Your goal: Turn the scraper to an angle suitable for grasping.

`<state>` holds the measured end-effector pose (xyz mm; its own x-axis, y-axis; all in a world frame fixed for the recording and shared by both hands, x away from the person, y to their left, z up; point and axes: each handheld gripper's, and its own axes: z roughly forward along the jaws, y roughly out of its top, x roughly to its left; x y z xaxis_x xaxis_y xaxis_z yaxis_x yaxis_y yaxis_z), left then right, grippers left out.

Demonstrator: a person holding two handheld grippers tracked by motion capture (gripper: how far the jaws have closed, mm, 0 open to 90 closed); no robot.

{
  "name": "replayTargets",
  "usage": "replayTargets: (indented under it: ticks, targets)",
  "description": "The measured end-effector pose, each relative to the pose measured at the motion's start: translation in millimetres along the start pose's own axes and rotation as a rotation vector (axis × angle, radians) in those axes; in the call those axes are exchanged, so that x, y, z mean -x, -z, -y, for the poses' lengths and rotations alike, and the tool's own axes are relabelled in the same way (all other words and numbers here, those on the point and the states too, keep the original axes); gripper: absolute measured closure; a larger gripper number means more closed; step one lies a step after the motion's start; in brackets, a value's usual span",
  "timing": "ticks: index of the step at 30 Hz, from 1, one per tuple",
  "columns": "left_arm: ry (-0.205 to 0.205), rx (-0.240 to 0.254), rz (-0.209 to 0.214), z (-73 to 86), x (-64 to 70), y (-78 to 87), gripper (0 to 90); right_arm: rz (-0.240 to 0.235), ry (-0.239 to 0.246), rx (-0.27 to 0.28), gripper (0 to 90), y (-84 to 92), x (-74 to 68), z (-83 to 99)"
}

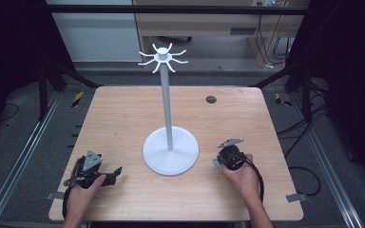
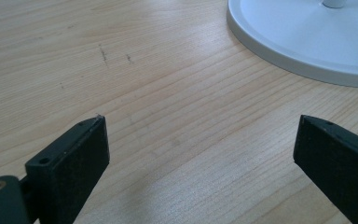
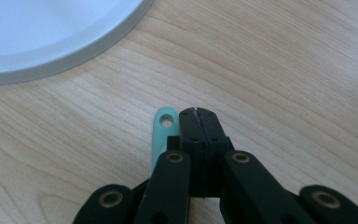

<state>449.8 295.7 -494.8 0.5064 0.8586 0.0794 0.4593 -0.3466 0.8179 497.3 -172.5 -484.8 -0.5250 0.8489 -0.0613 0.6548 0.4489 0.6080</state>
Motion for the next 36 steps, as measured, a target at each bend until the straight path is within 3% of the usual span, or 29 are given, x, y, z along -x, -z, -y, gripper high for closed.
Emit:
replayTargets:
  ticks: [15, 22, 28, 36]
  targets:
    - [-0.004, -0.004, -0.004, 0.0, 0.2, -0.1, 3.0, -0.081, 0.023, 0.009, 90.0, 5.1, -19.9, 1.9]
    - [-0.005, -0.003, -0.007, 0.1, -0.5, 0.3, 2.9, -0.093, 0.032, 0.003, 90.0, 10.7, -20.1, -2.3]
    - [-0.005, -0.003, -0.008, 0.0, -1.1, 0.4, 3.0, -0.107, 0.053, -0.025, 87.9, 15.8, -21.0, -4.7]
    - [-0.006, -0.002, -0.008, 0.0, -1.3, 0.6, 2.9, -0.106, 0.091, -0.093, 77.2, 18.3, -23.0, -6.5]
